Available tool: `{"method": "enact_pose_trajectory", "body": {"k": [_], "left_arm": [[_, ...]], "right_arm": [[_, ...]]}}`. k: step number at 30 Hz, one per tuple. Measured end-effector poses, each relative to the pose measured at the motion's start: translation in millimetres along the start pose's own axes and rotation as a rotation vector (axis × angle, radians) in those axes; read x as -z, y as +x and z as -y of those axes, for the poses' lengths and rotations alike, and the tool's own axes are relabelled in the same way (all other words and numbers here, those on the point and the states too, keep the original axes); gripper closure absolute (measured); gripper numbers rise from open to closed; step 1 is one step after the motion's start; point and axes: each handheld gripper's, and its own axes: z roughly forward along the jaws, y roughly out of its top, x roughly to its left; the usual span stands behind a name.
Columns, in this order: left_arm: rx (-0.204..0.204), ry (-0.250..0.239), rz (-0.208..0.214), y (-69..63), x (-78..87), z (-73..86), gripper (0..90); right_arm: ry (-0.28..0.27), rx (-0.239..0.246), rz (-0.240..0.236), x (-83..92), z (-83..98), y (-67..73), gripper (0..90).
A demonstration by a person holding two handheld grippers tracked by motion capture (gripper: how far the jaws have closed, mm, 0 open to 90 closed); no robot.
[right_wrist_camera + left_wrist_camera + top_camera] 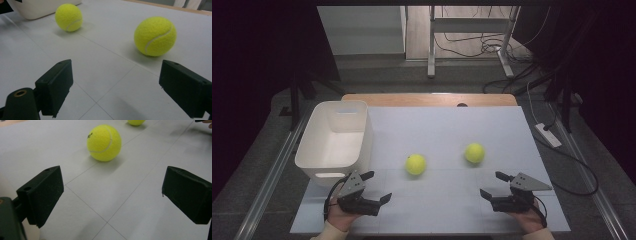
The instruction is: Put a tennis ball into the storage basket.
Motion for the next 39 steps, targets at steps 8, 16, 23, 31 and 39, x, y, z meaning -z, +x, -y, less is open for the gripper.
{"method": "enact_pose_trajectory", "body": {"k": [8,16,23,31,39], "left_arm": [[0.009,0.026,-0.004,-4.6,-0.5,-9.9,4.5],[0.023,0.038,-0.009,-3.8,-1.4,-17.7,4.8],[0.011,0.060,0.002,-7.1,-7.2,-24.4,4.8],[0.014,0.076,0.000,-8.0,-9.5,-34.1,5.3],[0.018,0.088,-0.009,-10.2,-8.9,-40.8,5.3]], "right_arm": [[-0.001,0.003,-0.011,-2.1,-0.5,0.3,12.2],[-0.002,-0.003,-0.015,-1.8,0.9,-1.5,12.2],[-0.014,-0.015,-0.015,-0.4,0.6,-3.1,12.2],[-0.020,-0.028,-0.019,-1.0,-0.6,-3.6,12.2],[-0.023,-0.020,-0.018,0.7,0.0,-3.2,12.2]]}}
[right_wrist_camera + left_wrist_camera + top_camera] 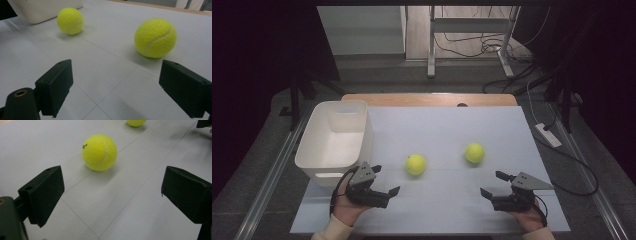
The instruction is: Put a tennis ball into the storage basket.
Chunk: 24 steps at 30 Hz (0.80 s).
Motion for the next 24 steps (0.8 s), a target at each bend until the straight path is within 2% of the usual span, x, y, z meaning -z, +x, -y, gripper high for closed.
{"method": "enact_pose_trajectory", "body": {"k": [10,13,24], "left_arm": [[-0.013,0.021,0.001,-4.1,-5.8,-12.4,5.3],[-0.023,0.028,-0.010,-4.8,-8.5,-16.1,5.3],[-0.026,0.040,-0.001,-5.7,-18.5,-26.2,5.1]], "right_arm": [[-0.005,-0.006,0.000,0.5,-0.4,-2.1,12.2],[-0.004,-0.005,-0.001,-0.5,-0.5,-2.0,12.2],[0.002,-0.004,-0.004,-1.5,-0.5,-1.0,12.2]]}}
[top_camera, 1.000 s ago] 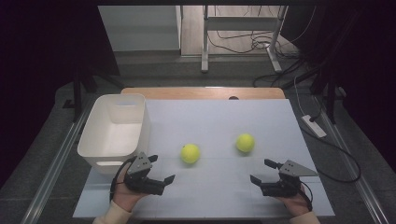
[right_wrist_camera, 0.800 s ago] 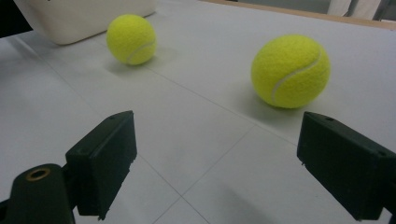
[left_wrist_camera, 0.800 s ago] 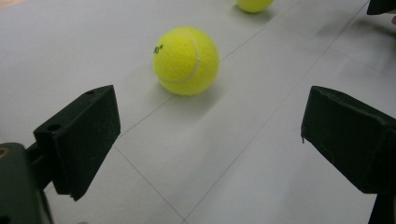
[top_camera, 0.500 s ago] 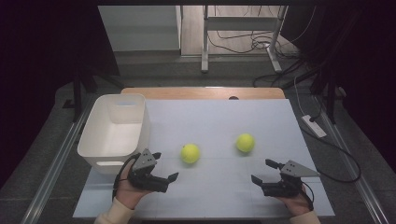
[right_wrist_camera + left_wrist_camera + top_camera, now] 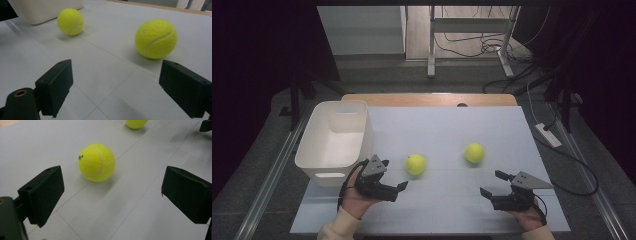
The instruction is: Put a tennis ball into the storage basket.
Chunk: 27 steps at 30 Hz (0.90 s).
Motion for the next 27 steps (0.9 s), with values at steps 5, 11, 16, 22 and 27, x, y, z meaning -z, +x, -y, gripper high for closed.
{"method": "enact_pose_trajectory", "body": {"k": [5,11,16,22,27], "left_arm": [[0.003,0.014,-0.002,1.8,-3.3,-4.3,4.2],[0.021,0.009,-0.004,4.9,-4.0,-7.9,3.3],[0.019,0.021,-0.001,5.5,-7.3,-13.3,2.0],[0.011,0.046,-0.005,5.8,-13.2,-19.8,1.2],[0.001,0.061,-0.012,5.7,-19.8,-25.4,1.1]], "right_arm": [[0.003,0.004,0.002,0.0,0.3,0.0,12.2],[0.004,0.012,0.000,-1.2,0.2,0.4,12.2],[0.010,0.013,0.003,-2.0,0.2,0.6,12.2],[0.010,0.015,0.001,-2.0,0.1,0.9,12.2],[0.011,0.015,0.001,-1.7,0.2,0.5,12.2]]}}
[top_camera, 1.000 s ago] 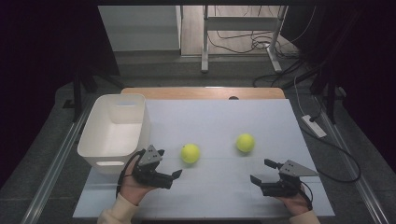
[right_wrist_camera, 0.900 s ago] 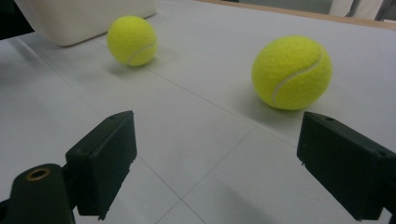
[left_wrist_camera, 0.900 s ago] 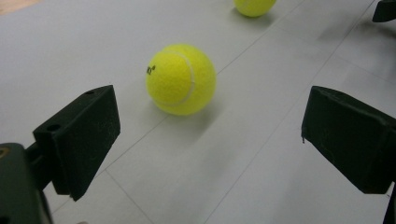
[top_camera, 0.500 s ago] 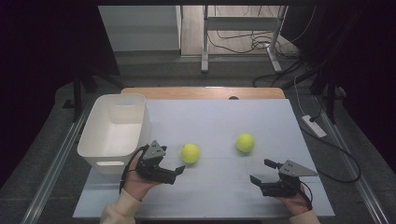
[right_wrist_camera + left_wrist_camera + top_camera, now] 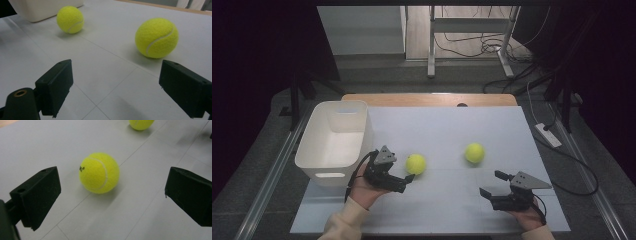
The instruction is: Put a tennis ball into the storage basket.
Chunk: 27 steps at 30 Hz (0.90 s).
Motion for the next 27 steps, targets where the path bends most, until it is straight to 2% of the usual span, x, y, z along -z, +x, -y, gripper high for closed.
{"method": "enact_pose_trajectory", "body": {"k": [7,15,22,27], "left_arm": [[0.006,0.029,0.002,1.7,-7.4,-6.1,0.9],[0.019,0.049,-0.022,4.9,-13.0,-14.7,0.9],[-0.005,0.086,-0.025,2.4,-23.8,-23.0,0.7],[0.001,0.112,-0.028,4.3,-33.8,-28.7,0.4]], "right_arm": [[-0.002,0.000,0.001,0.2,-0.2,0.1,12.3],[-0.003,-0.001,0.000,-0.1,-0.4,-0.1,12.2],[-0.011,0.002,0.005,0.3,-0.7,0.1,12.2],[-0.011,0.004,0.005,0.5,-0.7,-0.2,12.2]]}}
